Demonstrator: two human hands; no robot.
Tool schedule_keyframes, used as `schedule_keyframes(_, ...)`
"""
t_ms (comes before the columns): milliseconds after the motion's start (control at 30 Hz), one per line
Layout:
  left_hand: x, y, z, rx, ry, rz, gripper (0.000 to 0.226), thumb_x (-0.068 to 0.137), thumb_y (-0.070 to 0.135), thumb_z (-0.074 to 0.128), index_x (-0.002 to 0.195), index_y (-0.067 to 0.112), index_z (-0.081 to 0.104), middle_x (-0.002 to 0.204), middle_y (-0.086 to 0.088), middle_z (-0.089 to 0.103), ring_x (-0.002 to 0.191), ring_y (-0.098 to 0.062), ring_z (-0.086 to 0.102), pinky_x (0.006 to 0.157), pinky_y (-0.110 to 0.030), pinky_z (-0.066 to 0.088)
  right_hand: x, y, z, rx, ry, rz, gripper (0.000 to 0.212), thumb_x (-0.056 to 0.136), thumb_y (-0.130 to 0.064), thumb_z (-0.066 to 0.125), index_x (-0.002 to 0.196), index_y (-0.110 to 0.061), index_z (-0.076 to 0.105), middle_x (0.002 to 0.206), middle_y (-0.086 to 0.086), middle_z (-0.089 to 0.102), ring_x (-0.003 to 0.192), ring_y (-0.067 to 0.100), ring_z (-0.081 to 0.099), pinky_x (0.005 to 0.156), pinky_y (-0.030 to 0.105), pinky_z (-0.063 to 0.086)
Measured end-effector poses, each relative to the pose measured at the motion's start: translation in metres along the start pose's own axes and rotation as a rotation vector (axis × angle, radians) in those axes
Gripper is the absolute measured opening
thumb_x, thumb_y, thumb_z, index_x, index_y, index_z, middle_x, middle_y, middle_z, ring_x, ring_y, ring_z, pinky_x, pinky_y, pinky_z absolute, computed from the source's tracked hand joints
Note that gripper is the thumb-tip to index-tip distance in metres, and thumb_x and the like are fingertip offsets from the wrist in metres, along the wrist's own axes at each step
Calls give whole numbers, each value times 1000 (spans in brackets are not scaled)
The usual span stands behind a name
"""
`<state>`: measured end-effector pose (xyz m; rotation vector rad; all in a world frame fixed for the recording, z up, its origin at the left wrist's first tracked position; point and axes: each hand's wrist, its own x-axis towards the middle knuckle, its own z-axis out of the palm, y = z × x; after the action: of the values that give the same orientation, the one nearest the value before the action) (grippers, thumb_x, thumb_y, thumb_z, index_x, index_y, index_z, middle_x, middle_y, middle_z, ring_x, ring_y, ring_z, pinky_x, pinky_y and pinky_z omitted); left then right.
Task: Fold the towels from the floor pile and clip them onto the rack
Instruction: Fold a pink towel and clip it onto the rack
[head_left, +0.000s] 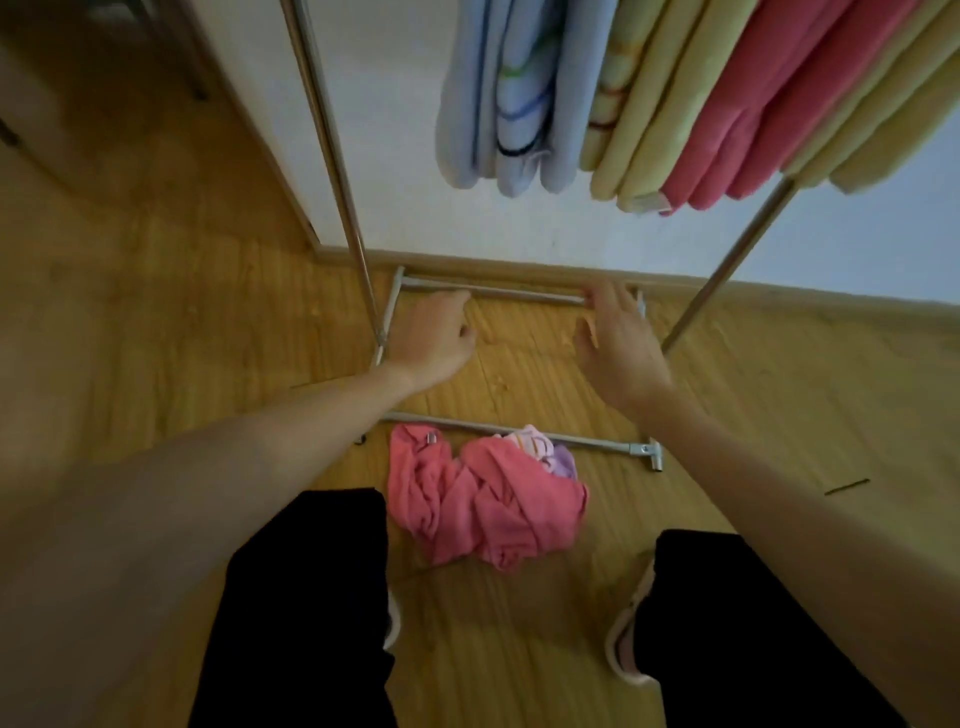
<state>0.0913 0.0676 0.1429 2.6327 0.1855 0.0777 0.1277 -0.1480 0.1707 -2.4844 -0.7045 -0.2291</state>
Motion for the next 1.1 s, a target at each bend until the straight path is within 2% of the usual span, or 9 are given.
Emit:
schedule_keyframes(200, -23, -46, 102, 61, -399, -150, 38, 86, 15, 55, 120, 0, 54, 123, -19, 53, 114, -36, 52, 94, -42, 45, -76, 63, 92, -89, -594, 210, 53, 86, -1, 51, 137, -2, 35, 136, 16, 41, 123, 33, 42, 99, 35, 34)
schedule_keyframes(300, -28, -68, 148, 72, -513, -172, 33, 87, 18, 55, 116, 1, 56, 121, -17, 53, 112, -34, 53, 92, -43, 45, -106, 89, 136, -55, -751, 300, 57, 83, 0, 51, 137, 1, 32, 139, 19, 38, 129, 34, 37, 102, 37, 34)
schedule_keyframes(433, -31, -99, 205, 84, -589, -187, 20, 87, 18, 55, 102, 4, 59, 113, -18, 57, 111, -34, 53, 91, -43, 45, -127, 116, 186, -83, -879, 322, 55, 84, 1, 50, 137, 2, 32, 137, 20, 40, 124, 36, 43, 93, 39, 37)
schedule_keyframes(567, -25, -124, 252, 75, -617, -209, 22, 89, 18, 48, 104, 6, 59, 112, -17, 58, 108, -37, 56, 91, -45, 45, -131, 138, 226, -94, -919, 353, 60, 88, -1, 47, 144, 2, 25, 141, 18, 40, 129, 32, 38, 102, 34, 32)
schedule_keyframes(667, -10, -125, 281, 84, -582, -237, 32, 94, 18, 47, 121, 4, 55, 124, -19, 55, 115, -37, 53, 95, -43, 43, -133, 157, 257, -51, -877, 375, 55, 87, -2, 43, 140, -1, 32, 133, 16, 51, 118, 31, 51, 94, 35, 40)
schedule_keyframes(733, 4, -123, 300, 32, -546, -228, 31, 97, 17, 44, 122, 2, 55, 127, -21, 56, 118, -36, 52, 95, -40, 40, -131, 165, 272, -36, -846, 423, 55, 87, 0, 40, 141, -1, 30, 132, 17, 52, 116, 32, 54, 92, 39, 45)
schedule_keyframes(900, 26, -132, 333, -40, -611, -306, 35, 96, 19, 48, 129, 6, 52, 132, -19, 54, 123, -36, 50, 101, -41, 40, -131, 181, 294, -108, -814, 455, 58, 88, -1, 39, 145, -2, 25, 145, 17, 40, 133, 29, 39, 105, 45, 36)
schedule_keyframes(1000, 20, -135, 336, 54, -642, -313, 35, 91, 25, 59, 119, 4, 55, 125, -19, 58, 117, -36, 54, 94, -42, 44, -139, 185, 304, -216, -787, 421, 47, 91, -10, 41, 138, -4, 35, 127, 16, 56, 115, 33, 53, 98, 44, 36)
schedule_keyframes(1100, 2, -136, 330, 214, -534, -210, 24, 89, 17, 59, 111, 7, 63, 114, -19, 63, 106, -38, 59, 84, -44, 47, -146, 179, 304, -203, -719, 447, 31, 93, -14, 41, 120, 0, 47, 110, 20, 62, 98, 36, 58, 82, 41, 39)
